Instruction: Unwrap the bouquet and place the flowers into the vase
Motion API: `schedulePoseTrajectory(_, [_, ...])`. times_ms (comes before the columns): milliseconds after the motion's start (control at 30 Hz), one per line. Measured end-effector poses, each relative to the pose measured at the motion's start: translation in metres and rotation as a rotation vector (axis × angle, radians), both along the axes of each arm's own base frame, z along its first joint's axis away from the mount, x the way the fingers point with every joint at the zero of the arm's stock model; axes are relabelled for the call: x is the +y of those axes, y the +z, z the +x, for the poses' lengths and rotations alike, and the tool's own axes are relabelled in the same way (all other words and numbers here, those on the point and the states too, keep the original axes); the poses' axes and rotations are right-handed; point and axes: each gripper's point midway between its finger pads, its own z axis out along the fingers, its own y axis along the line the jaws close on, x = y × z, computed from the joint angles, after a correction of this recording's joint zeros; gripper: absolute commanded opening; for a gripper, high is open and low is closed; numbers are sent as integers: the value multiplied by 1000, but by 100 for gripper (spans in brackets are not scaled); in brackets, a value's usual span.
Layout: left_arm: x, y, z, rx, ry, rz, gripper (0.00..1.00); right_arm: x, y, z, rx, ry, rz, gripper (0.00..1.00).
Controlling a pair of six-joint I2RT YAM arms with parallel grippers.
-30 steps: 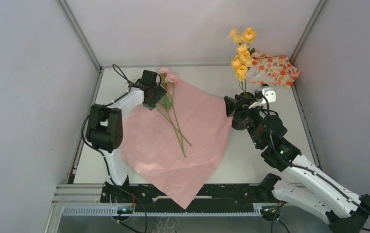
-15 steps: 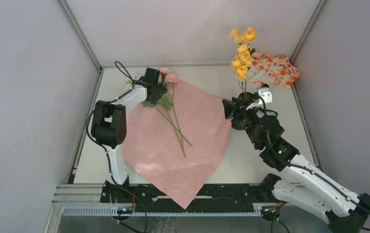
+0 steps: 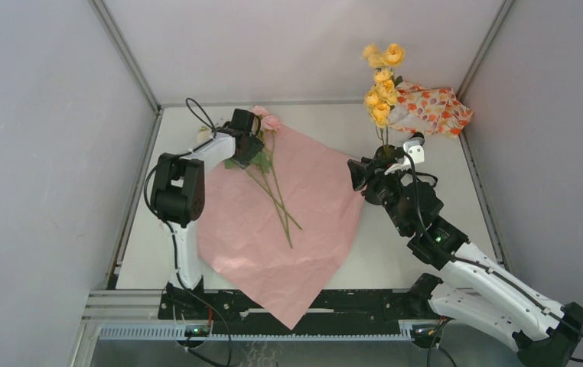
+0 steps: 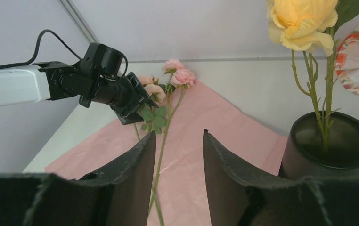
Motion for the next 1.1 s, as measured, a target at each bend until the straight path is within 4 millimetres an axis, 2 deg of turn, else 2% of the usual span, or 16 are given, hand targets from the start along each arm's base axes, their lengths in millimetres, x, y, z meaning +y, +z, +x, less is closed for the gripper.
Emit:
schedulePoseTrajectory(267, [1, -13, 8, 14, 4, -4, 58, 0, -4, 0, 12, 0, 0, 49])
schedulePoseTrajectory(467, [1, -13, 11, 6, 2, -22, 40, 0, -5, 0, 16, -1, 0, 49])
schedulePoseTrajectory(633, [1, -16, 12, 1, -2, -46, 15, 1, -5, 0, 21, -1, 8, 49])
schedulePoseTrajectory(700, [1, -20, 11, 2, -5, -54, 2, 1, -6, 0, 23, -1, 11, 49])
schedulePoseTrajectory(900, [-2, -19, 12, -19, -14, -75, 0, 1, -8, 0, 34, 0, 15, 48])
schedulePoseTrajectory(1100, [1, -13, -1, -21, -30, -67, 0, 3, -10, 0, 44, 2, 19, 47])
